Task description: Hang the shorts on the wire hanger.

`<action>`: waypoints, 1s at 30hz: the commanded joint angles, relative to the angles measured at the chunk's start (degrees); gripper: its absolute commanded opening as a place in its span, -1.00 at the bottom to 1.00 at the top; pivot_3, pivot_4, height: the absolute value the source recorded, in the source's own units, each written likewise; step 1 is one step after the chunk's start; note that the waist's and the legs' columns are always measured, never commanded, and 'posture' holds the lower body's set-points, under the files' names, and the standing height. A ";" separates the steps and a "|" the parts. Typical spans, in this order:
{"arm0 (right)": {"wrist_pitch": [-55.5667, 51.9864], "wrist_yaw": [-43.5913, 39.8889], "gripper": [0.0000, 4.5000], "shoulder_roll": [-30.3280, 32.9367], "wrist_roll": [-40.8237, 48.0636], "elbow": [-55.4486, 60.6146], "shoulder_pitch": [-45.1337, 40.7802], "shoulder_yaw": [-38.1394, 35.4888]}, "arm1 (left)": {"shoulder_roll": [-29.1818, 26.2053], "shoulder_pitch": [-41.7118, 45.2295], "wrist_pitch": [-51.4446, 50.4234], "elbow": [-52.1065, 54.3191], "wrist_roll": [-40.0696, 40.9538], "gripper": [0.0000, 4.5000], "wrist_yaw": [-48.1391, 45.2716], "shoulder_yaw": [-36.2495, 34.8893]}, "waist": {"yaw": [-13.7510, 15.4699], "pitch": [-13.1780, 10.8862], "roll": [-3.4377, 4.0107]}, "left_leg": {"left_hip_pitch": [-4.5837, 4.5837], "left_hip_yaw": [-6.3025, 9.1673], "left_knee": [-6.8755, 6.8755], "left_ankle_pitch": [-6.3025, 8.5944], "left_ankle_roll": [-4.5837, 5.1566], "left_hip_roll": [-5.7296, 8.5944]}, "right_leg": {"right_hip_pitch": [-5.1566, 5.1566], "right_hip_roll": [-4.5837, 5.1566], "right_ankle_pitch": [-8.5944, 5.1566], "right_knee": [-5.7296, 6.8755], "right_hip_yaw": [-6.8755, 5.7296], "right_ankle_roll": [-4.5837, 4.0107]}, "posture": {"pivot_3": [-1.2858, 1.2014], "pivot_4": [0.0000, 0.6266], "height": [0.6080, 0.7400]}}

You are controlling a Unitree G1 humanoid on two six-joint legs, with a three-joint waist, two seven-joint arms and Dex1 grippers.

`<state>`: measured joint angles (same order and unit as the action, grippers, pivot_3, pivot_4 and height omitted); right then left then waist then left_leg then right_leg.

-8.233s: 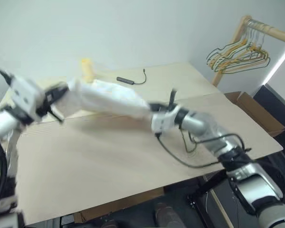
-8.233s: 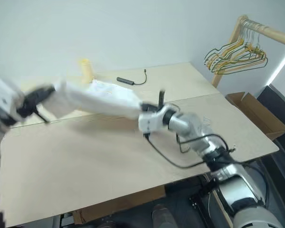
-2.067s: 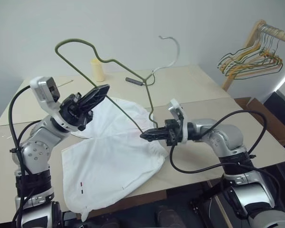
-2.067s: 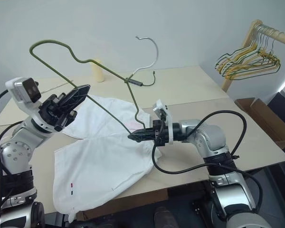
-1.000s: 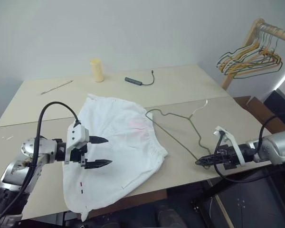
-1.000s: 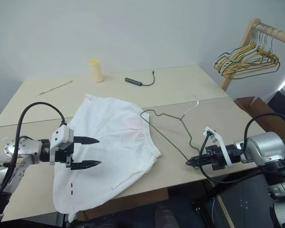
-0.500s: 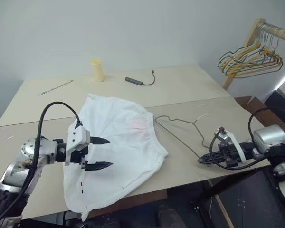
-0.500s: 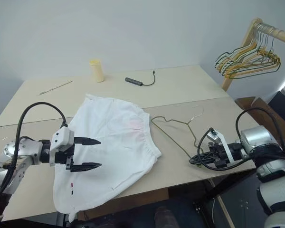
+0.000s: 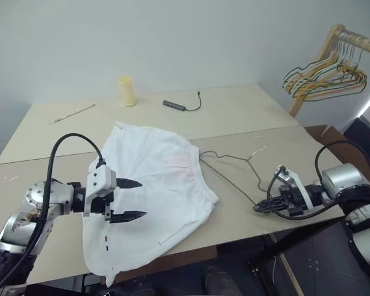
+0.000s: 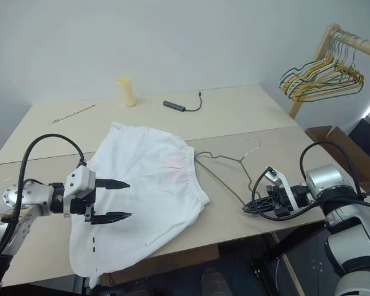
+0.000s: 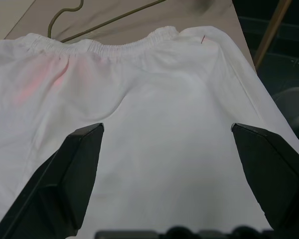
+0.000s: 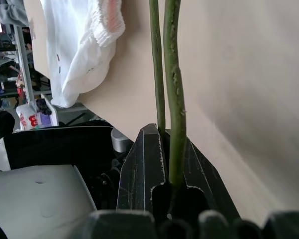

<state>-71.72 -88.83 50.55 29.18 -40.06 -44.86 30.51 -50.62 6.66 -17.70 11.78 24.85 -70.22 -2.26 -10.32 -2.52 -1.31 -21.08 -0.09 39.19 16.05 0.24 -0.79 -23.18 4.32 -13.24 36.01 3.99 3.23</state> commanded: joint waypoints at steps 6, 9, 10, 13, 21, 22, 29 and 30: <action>2.27 -3.67 -1.00 1.43 4.66 3.90 -0.47 0.70 | -0.14 -0.09 0.29 2.22 0.14 0.99 0.76 -0.82 | 0.03 0.00 0.00 | 0.00 0.02 0.01 0.00 0.00 0.00 | 0.00 0.00 0.00 0.02 0.00 0.00 | -0.06 -1.00 1.00; 3.48 -3.67 -1.00 0.58 4.15 2.69 -1.48 2.34 | -0.30 -0.14 0.53 2.33 -0.55 0.99 0.89 -0.30 | 0.09 0.00 0.00 | 0.01 0.02 0.01 0.00 0.00 0.00 | 0.00 0.00 0.00 0.02 0.00 0.00 | -0.05 -1.00 1.00; 3.92 -3.67 -1.00 -0.09 3.55 1.31 -2.06 2.99 | -0.25 -0.14 0.60 2.28 -0.68 0.99 0.90 -0.18 | 0.07 0.00 0.00 | 0.01 0.02 0.01 0.00 0.00 0.00 | 0.00 0.00 0.00 0.02 0.00 -0.01 | -0.05 -1.00 1.00; 5.98 -3.67 -1.00 -1.71 1.77 -2.17 -4.14 5.25 | -0.09 -0.14 0.56 2.44 -0.76 0.99 1.18 -0.01 | -0.01 0.00 0.01 | 0.02 0.00 0.02 0.00 0.00 0.00 | 0.00 0.00 0.01 0.05 0.01 -0.02 | -0.04 -1.00 1.00; 10.20 -3.67 -1.00 -3.43 1.54 -7.32 -9.73 10.41 | 0.58 -0.30 0.73 2.86 -1.38 0.99 2.63 0.44 | 0.45 0.01 0.01 | 0.01 0.05 0.05 0.00 -0.01 0.01 | 0.00 0.02 0.02 0.08 -0.01 -0.03 | -0.03 -1.00 1.00; 10.59 -3.67 -1.00 -3.66 1.83 -7.94 -10.35 11.02 | 0.72 -0.37 0.76 2.93 -1.44 0.99 2.80 0.48 | 0.53 0.01 0.01 | 0.01 0.05 0.05 0.00 0.00 0.02 | 0.00 0.02 0.02 0.08 -0.01 -0.03 | -0.03 -1.00 1.00; 13.06 -3.67 -1.00 -7.32 2.74 -14.68 -14.49 15.13 | 1.27 -0.48 0.79 3.20 -2.35 0.99 3.21 1.24 | 0.72 0.02 0.03 | 0.03 0.06 0.05 0.00 -0.01 0.00 | 0.00 0.01 0.05 0.12 -0.01 -0.07 | -0.01 -1.00 1.00; 13.86 -3.67 -1.00 -7.95 2.57 -15.44 -15.04 15.64 | 1.22 -0.32 0.70 3.19 -2.41 0.99 3.12 1.34 | 0.74 0.02 0.03 | 0.04 0.06 0.05 -0.01 -0.01 0.01 | -0.01 0.01 0.05 0.14 -0.01 -0.07 | -0.01 -1.00 1.00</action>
<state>-59.83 -88.94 42.81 30.64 -54.72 -57.68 46.00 -49.20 5.87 -17.55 13.23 22.46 -67.03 -0.87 -9.58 -2.50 -1.28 -21.05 -0.03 39.24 16.05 0.23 -0.78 -23.19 4.33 -13.19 36.15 3.98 3.16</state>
